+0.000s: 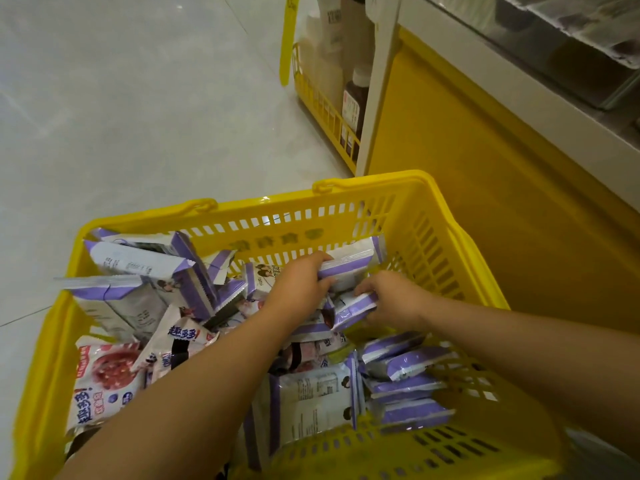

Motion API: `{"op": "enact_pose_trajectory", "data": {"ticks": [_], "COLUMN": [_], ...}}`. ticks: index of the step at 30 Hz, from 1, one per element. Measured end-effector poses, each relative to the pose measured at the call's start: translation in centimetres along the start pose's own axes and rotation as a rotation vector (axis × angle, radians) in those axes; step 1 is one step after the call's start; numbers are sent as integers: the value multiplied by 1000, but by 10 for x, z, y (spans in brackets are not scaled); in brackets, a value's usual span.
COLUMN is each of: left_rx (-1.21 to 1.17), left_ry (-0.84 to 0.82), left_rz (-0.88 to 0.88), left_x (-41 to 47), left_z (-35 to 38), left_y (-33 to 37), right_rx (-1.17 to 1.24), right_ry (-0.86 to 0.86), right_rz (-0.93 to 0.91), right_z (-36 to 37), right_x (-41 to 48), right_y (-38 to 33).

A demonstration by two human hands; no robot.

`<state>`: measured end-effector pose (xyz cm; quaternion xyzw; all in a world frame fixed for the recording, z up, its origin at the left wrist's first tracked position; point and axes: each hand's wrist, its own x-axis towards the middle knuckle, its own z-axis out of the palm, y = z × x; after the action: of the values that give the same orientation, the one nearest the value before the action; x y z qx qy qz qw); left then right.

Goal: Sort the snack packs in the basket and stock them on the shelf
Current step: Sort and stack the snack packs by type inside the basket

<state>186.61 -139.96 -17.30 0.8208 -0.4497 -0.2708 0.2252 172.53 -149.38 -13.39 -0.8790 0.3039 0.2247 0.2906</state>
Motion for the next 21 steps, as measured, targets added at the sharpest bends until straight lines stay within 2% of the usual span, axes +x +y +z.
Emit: {"op": "enact_pose_trajectory", "data": {"ticks": [4,8,10,14,18,20,21], "left_rx": [11,-41,16,25,-11,-15,8], "left_ry": [-17,-81,-195,-390,-615,-541,-411], "left_rz": [8,56,86,113,51,14,8], "left_x": [-5,-12,-15,-16,-3,6,9], "left_z": [2,12,20,22,-1,-11,-14], "left_y": [7,25,31,33,25,19,17], "right_rx": [-550,-867,-897,-755,-698,-693,-695], "right_ry": [135,-56,-97,-24,-172,-180,-174], "right_rz": [-97,-96,-96,-129,-105,-117,-124], "right_z": [-16,-28,-32,-36,-20,-15,-15], "right_x": [-16,-23,-26,-29,-25,-24,-23], "right_y": [-9,-7,-5,1,10,16,17]}}
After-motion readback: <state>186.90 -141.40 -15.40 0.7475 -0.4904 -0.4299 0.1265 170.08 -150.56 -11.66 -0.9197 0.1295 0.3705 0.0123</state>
